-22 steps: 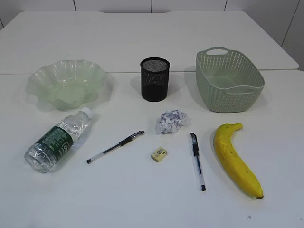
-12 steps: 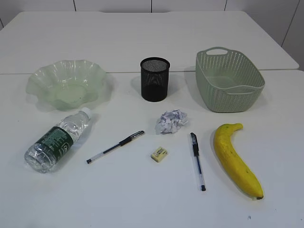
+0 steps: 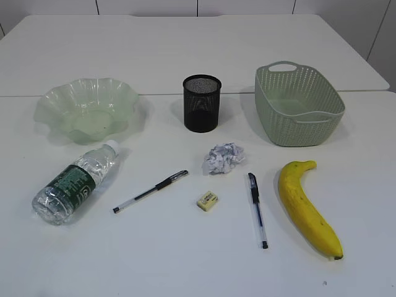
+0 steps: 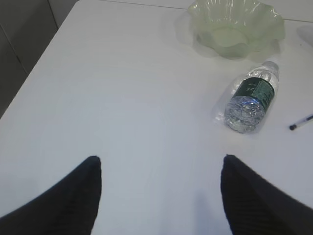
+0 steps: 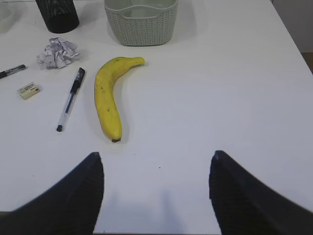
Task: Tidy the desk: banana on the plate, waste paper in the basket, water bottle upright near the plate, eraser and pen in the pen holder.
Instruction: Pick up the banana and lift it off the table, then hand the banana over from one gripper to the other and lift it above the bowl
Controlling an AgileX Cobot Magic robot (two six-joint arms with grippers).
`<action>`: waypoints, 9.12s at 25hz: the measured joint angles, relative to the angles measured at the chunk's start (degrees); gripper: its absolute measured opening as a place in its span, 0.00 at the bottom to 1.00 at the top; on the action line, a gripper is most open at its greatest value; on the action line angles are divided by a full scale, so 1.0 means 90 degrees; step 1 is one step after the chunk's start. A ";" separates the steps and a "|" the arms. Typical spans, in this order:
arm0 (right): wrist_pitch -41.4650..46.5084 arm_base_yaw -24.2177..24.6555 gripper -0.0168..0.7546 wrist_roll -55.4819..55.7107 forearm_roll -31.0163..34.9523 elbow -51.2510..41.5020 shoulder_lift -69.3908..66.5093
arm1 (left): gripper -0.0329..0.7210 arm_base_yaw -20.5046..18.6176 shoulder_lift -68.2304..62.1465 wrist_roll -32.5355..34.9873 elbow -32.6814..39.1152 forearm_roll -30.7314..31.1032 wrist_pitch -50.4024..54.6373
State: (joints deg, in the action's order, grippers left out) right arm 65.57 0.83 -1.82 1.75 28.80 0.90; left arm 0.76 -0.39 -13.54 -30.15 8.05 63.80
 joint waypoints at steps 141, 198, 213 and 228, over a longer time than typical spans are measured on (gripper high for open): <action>-0.0686 -0.1224 0.34 0.1987 0.1774 0.6391 -1.3135 | 0.73 0.0306 -0.5147 -0.0128 -0.1600 -0.0615 -0.1135; -0.2601 -0.3007 0.33 -0.0075 0.4574 0.6188 -1.0201 | 0.73 0.4633 -0.7035 0.1023 -0.1600 -0.2773 -0.5604; -0.2546 -0.3007 0.33 -0.0933 0.5322 0.6188 -1.0201 | 0.73 0.4958 -0.7873 0.1001 -0.1600 -0.3155 -0.7551; -0.2654 -0.3007 0.33 -0.1213 0.5588 0.6194 -1.0215 | 0.89 0.5423 -0.7940 0.0229 -0.1600 -0.3429 -0.8367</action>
State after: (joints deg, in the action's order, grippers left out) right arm 41.69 -26.23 -12.74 52.04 84.54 -91.04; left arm 49.57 -71.85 -11.48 -44.55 -22.81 -11.50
